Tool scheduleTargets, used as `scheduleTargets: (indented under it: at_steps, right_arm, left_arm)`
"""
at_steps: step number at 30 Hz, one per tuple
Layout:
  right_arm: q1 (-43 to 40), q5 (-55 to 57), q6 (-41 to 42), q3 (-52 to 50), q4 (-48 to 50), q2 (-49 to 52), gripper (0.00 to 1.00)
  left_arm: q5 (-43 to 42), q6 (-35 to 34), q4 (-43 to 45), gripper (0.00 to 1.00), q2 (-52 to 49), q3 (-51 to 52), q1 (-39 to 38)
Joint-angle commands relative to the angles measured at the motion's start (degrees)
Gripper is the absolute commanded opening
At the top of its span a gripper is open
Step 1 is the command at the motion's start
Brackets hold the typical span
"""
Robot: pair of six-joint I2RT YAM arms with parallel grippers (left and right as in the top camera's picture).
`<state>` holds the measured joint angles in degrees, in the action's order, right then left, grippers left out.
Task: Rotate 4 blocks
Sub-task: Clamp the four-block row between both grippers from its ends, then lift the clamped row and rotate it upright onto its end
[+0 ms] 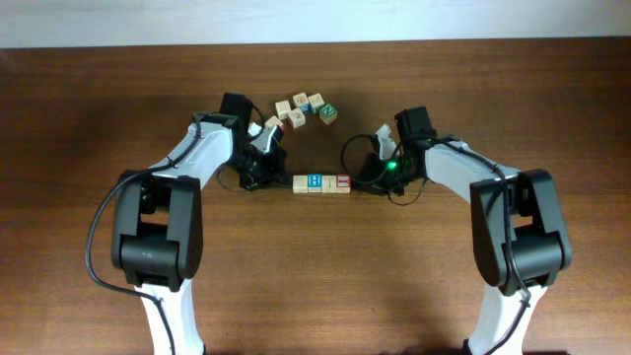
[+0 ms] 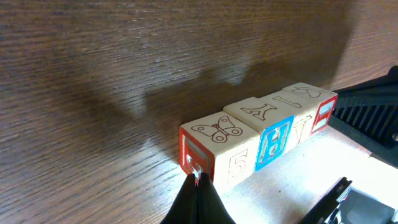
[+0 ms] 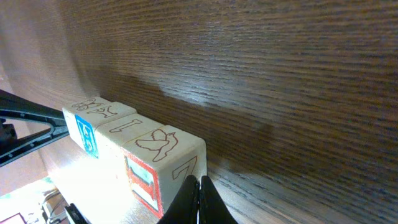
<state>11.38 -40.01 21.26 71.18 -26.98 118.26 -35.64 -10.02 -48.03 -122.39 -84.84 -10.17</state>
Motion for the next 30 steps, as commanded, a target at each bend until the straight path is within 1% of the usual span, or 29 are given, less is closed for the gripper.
scheduleTargets:
  at_steps: [1,9,14,18,23,26,28,30]
  right_arm:
    - [-0.5,-2.6,-1.1,-0.5,0.3,0.5,0.04]
    - [-0.5,-5.5,-3.1,-0.5,1.4,0.3,0.05]
    - [-0.5,-5.4,-3.0,-0.5,1.5,-3.5,0.04]
    - [-0.4,-5.4,-3.1,-0.4,1.0,-3.9,0.04]
    - [2.4,-2.1,-3.1,0.7,0.4,-4.4,0.05]
    - [3.3,-1.2,-4.4,3.0,-2.3,-4.4,0.05]
    - [4.2,1.8,-4.6,4.5,-4.3,-4.4,0.04]
    - [5.1,1.7,-4.6,5.2,-4.3,-4.4,0.04]
  left_arm:
    - [-1.0,1.2,0.0,0.00,-0.5,0.5,-0.2]
    - [-1.0,1.2,0.0,0.00,-0.5,0.5,-0.2]
    - [-1.0,1.2,0.0,0.00,-0.5,0.5,-0.2]
    - [-1.1,1.1,0.0,0.00,-0.5,0.5,-0.2]
    - [-1.1,1.2,-0.1,0.00,-0.5,0.5,-0.2]
    - [-1.1,1.2,-0.1,0.00,-0.5,0.5,-0.2]
    - [-1.1,1.2,-0.1,0.00,-0.5,0.5,-0.2]
    - [-1.1,1.2,-0.1,0.00,-0.5,0.5,-0.2]
